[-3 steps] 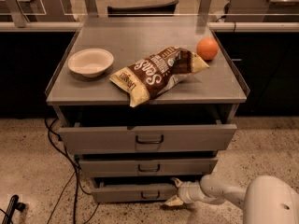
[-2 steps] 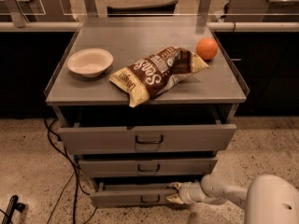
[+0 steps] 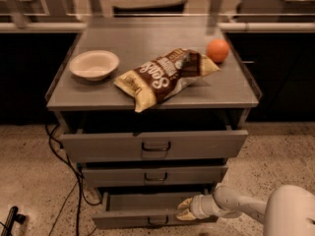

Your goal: Open bottom drawer

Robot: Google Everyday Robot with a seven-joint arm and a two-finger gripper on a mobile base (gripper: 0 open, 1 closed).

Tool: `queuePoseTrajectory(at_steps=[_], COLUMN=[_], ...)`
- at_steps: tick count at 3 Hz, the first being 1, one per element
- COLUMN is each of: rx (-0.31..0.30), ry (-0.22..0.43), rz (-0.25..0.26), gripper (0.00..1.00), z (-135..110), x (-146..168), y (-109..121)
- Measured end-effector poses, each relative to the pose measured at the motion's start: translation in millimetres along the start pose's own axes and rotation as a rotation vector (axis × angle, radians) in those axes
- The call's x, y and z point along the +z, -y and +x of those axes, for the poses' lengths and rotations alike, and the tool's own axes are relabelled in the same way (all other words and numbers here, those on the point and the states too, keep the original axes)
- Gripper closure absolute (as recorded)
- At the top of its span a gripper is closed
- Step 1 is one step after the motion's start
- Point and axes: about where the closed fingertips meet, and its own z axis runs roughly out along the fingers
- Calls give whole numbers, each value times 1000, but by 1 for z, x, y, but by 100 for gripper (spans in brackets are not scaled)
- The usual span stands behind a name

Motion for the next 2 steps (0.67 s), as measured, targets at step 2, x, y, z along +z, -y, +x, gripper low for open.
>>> queuePoseTrajectory(at_steps=[2], rx=[0], ry=[0], rz=[0], gripper=[57], z=[0], x=[0], y=[0])
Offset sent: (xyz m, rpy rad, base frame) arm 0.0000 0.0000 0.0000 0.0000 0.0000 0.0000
